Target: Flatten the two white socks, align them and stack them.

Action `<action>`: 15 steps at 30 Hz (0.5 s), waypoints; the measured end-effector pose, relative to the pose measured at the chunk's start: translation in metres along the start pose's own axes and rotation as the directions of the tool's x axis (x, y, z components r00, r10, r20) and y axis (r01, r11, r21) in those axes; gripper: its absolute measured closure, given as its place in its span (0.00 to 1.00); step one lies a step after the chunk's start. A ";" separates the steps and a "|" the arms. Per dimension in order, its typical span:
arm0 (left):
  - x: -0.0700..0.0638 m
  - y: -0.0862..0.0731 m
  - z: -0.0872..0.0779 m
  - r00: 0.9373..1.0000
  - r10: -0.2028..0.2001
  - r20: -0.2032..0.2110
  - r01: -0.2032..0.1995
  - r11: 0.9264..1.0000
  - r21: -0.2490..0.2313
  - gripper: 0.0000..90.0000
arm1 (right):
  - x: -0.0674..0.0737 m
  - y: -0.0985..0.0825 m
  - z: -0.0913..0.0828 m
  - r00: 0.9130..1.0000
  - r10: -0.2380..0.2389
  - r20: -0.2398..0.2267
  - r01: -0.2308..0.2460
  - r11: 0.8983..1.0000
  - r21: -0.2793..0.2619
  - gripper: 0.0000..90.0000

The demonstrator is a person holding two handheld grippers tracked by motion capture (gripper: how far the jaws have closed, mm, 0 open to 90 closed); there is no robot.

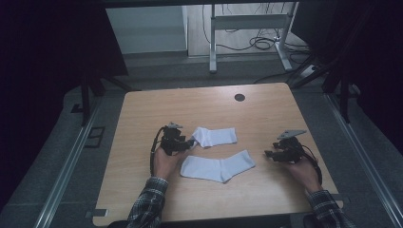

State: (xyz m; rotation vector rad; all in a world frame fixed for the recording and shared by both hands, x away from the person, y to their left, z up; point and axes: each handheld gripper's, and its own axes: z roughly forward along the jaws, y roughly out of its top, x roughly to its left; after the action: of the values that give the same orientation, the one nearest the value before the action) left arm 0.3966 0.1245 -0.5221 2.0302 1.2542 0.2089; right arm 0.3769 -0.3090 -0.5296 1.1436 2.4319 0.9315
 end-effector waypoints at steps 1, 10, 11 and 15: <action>-0.001 -0.001 0.002 1.000 0.000 0.003 0.000 1.000 0.008 0.60 | 0.000 0.000 0.000 1.000 0.000 0.000 0.000 1.000 0.000 0.48; -0.010 0.023 -0.018 0.971 0.140 -0.194 -0.141 0.990 0.013 0.96 | 0.000 0.000 0.000 1.000 0.002 -0.001 -0.002 1.000 -0.002 0.48; -0.011 0.027 -0.024 0.965 0.156 -0.210 -0.158 0.987 0.009 0.92 | 0.000 0.000 0.000 1.000 0.000 0.000 0.000 1.000 -0.002 0.48; -0.016 0.027 -0.025 0.957 0.195 -0.216 -0.187 0.981 0.058 0.73 | 0.000 0.000 0.000 1.000 -0.001 0.001 0.001 1.000 0.000 0.48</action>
State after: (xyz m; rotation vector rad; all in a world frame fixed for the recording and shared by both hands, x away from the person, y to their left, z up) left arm 0.3955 0.1169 -0.4829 2.2085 1.1989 0.5190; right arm 0.3770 -0.3089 -0.5297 1.1426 2.4317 0.9308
